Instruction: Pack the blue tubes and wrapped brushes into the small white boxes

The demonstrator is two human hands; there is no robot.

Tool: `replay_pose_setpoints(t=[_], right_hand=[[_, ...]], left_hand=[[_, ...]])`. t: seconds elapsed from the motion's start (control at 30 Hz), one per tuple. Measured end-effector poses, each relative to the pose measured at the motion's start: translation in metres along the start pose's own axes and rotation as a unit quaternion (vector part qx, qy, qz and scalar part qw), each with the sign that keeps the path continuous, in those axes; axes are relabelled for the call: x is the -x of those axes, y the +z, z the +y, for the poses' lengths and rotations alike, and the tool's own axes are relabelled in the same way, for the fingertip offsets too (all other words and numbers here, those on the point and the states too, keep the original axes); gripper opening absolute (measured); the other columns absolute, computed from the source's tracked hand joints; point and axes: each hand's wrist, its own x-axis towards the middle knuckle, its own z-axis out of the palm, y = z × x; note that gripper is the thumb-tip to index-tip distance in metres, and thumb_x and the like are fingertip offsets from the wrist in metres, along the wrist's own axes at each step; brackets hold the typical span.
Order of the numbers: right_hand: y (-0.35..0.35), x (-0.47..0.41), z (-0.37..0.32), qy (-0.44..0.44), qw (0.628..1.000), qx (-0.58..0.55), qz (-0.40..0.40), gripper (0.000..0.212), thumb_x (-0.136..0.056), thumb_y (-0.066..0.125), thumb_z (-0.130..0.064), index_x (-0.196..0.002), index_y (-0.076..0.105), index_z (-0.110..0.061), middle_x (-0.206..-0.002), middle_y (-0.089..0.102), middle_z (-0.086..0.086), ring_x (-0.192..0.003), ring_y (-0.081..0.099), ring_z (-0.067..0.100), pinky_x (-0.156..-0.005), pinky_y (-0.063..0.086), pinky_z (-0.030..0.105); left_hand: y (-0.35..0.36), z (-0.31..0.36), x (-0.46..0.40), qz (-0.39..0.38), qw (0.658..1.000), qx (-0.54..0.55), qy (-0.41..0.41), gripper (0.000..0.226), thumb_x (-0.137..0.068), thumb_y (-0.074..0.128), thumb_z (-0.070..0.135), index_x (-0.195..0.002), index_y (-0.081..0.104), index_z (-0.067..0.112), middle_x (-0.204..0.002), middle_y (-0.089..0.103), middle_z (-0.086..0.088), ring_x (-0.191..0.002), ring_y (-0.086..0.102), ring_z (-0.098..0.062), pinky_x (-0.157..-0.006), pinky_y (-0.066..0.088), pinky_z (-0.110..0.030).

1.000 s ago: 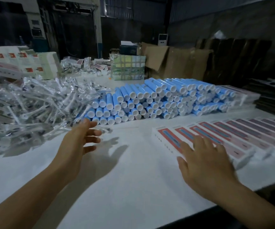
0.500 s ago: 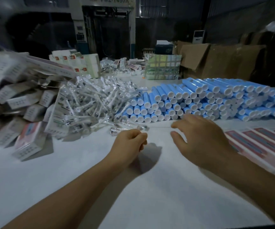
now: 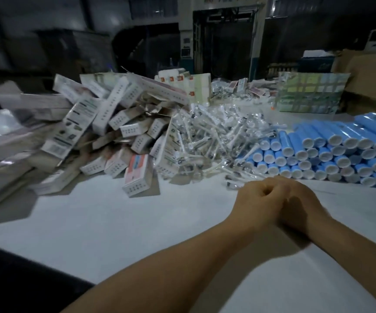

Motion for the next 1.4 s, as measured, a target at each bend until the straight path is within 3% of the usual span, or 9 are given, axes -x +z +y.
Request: replay_pose_setpoints(t=[0.17,0.33,0.47,0.6,0.83,1.0,1.17,1.27,1.4], right_hand=[[0.009,-0.005,0.005,-0.008,0.998,0.026,0.065,0.015,-0.094,0.050,-0.021,-0.087,0.064,-0.020,-0.085,0.058,-0.002,-0.081,0.057,0.023,-0.073,0.043,0.035],[0.015,-0.002,0.015,-0.029,0.994,-0.009,0.106,0.012,-0.088,0.052,-0.028,-0.090,0.061,-0.037,-0.083,0.062,-0.007,-0.069,0.059,0.016,-0.063,0.052,0.043],[0.040,-0.027,0.063,-0.015,0.996,0.000,0.093,0.022,-0.084,0.029,-0.060,-0.094,0.049,-0.059,-0.085,0.057,-0.025,-0.065,0.057,0.005,-0.058,0.052,0.036],[0.058,-0.047,0.099,0.006,0.998,0.019,0.063,0.033,-0.083,0.016,-0.075,-0.098,0.044,-0.065,-0.101,0.049,-0.038,-0.069,0.055,-0.004,-0.058,0.053,0.030],[0.043,-0.031,0.072,-0.012,0.995,0.029,0.093,0.018,-0.086,0.035,-0.057,-0.096,0.049,-0.061,-0.090,0.056,-0.032,-0.065,0.056,-0.003,-0.055,0.051,0.027],[0.017,-0.008,0.009,-0.017,0.995,-0.002,0.094,0.018,-0.085,0.055,-0.029,-0.087,0.059,-0.046,-0.078,0.059,-0.019,-0.068,0.058,0.007,-0.062,0.051,0.037],[0.007,-0.004,-0.014,-0.018,0.995,-0.005,0.096,0.015,-0.089,0.058,-0.019,-0.099,0.069,-0.022,-0.083,0.058,-0.010,-0.073,0.054,0.015,-0.062,0.040,0.030],[0.005,-0.006,-0.019,-0.013,0.997,-0.021,0.072,0.020,-0.093,0.051,-0.022,-0.105,0.067,-0.022,-0.097,0.065,-0.002,-0.085,0.058,0.019,-0.071,0.044,0.031],[0.004,-0.006,-0.011,-0.017,0.993,-0.058,0.100,0.020,-0.093,0.052,-0.020,-0.101,0.069,-0.015,-0.097,0.066,0.002,-0.090,0.059,0.023,-0.076,0.045,0.031]], left_hand=[[-0.050,0.031,-0.010,0.044,0.990,-0.129,0.039,0.039,-0.092,0.053,0.032,-0.072,0.062,-0.001,-0.075,0.064,-0.019,-0.072,0.062,-0.034,-0.069,0.053,-0.043],[-0.167,0.053,-0.017,0.162,0.956,-0.236,0.064,0.032,-0.095,0.053,0.028,-0.080,0.063,0.001,-0.072,0.062,-0.002,-0.052,0.051,-0.015,-0.045,0.043,-0.022],[-0.281,0.043,-0.010,0.379,0.849,-0.367,0.034,0.005,-0.089,0.055,0.022,-0.091,0.059,0.019,-0.092,0.062,0.001,-0.073,0.056,-0.009,-0.059,0.044,-0.021],[-0.358,0.010,-0.004,0.431,0.750,-0.487,-0.122,0.053,-0.079,0.066,0.032,-0.125,0.045,0.016,-0.125,0.047,-0.011,-0.111,0.045,-0.028,-0.089,0.046,-0.046],[-0.374,-0.033,-0.004,0.331,0.727,-0.553,-0.237,0.101,-0.067,0.071,0.064,-0.142,0.017,0.023,-0.133,0.046,-0.018,-0.125,0.036,-0.038,-0.096,0.037,-0.049],[-0.374,-0.030,-0.005,0.372,0.762,-0.480,-0.224,0.072,-0.073,0.075,0.041,-0.126,0.031,0.019,-0.115,0.056,-0.015,-0.103,0.055,-0.036,-0.086,0.049,-0.050],[-0.345,0.005,0.007,0.414,0.877,-0.221,-0.103,0.043,-0.083,0.065,0.035,-0.121,0.052,0.019,-0.104,0.064,-0.007,-0.079,0.063,-0.021,-0.055,0.054,-0.033],[-0.284,0.028,0.010,0.362,0.928,-0.058,-0.061,0.027,-0.089,0.059,0.034,-0.109,0.060,0.016,-0.087,0.070,-0.006,-0.067,0.066,-0.021,-0.052,0.053,-0.031],[-0.169,0.042,0.006,0.159,0.963,0.142,-0.165,0.023,-0.087,0.061,0.038,-0.091,0.061,0.015,-0.074,0.063,-0.012,-0.065,0.062,-0.026,-0.062,0.051,-0.034]])
